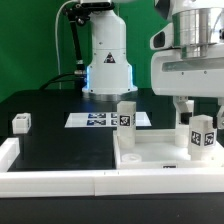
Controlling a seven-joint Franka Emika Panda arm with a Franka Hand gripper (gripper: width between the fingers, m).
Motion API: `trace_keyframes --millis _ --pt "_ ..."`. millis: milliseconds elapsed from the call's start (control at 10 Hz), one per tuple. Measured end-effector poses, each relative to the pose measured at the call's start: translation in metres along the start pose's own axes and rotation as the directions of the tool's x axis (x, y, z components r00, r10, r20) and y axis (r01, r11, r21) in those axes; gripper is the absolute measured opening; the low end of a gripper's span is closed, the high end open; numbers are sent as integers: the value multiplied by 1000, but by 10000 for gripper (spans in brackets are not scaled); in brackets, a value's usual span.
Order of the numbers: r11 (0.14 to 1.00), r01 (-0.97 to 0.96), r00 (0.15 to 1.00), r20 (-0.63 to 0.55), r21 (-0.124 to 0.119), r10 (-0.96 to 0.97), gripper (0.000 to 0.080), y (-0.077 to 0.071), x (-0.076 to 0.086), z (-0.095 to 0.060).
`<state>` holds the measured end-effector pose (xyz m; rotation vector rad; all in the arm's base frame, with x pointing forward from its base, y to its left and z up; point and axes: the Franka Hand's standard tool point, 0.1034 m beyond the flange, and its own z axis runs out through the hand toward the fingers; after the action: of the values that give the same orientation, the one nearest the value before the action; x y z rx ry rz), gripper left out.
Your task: Assemble square table
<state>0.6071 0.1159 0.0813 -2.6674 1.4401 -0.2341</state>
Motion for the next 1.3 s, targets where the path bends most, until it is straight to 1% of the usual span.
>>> trace_keyframes --millis 100,200,300,500,700,900,1100,1300 --pt "997 73 997 0 0 -73 627 -1 -1 0" --pt "990 144 990 1 1 -144 644 -1 -3 0" --pt "966 259 966 1 3 -259 648 -2 -4 0" --pt "906 423 906 2 6 -423 649 -4 -7 0" --pt "800 600 800 0 7 -600 649 -3 -7 0" --pt "684 730 684 -1 2 -730 649 -3 -7 0" --pt "604 797 604 -2 -2 -797 649 -3 -6 0" --pt "497 868 497 -2 -13 -868 649 -3 -5 0"
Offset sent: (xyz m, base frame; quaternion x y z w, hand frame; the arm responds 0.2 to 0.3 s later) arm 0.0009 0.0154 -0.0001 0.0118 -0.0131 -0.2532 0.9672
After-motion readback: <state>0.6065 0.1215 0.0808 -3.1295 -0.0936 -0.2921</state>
